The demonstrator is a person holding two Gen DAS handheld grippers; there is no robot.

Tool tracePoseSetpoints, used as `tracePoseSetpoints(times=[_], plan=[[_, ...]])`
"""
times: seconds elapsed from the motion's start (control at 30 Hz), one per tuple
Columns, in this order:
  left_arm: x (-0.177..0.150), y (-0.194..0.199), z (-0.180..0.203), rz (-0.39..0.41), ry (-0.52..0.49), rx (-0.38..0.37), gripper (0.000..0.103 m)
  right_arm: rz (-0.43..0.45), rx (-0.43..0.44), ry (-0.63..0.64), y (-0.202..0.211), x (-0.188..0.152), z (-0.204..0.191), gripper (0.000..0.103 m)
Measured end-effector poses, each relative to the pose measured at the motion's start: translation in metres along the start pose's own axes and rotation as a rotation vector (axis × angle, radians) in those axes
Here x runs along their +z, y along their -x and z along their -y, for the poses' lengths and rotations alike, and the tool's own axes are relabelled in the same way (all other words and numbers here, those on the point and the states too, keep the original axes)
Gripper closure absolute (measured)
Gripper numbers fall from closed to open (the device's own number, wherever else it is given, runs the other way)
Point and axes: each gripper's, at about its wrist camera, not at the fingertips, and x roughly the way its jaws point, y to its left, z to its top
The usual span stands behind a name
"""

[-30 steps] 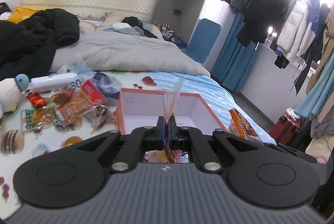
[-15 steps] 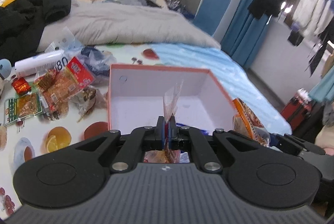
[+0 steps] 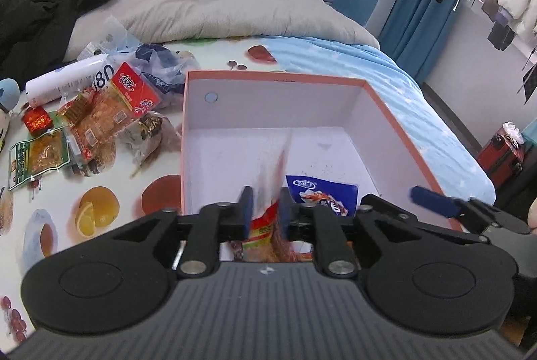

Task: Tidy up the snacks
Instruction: 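Lower both held packs into the pink box and open both tools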

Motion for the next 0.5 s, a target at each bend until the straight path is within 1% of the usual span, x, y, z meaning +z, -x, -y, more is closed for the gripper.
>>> tracePoseSetpoints(times=[0.07,0.27,0.5], plan=[[-0.001,0.008,-0.001,0.021,-0.005,0.007,0.066,0.009,-0.01,0.005,0.004,0.0,0.0,0.026],[-0.004,0.036,-0.009,0.064,0.005,-0.003,0.063,0.04,-0.011,-0.015,0.023,-0.001,0.0,0.026],[-0.021,0.08,-0.015,0.114,-0.014,-0.025,0.062,0.093,0.014,-0.028,0.06,-0.009,-0.015,0.026]])
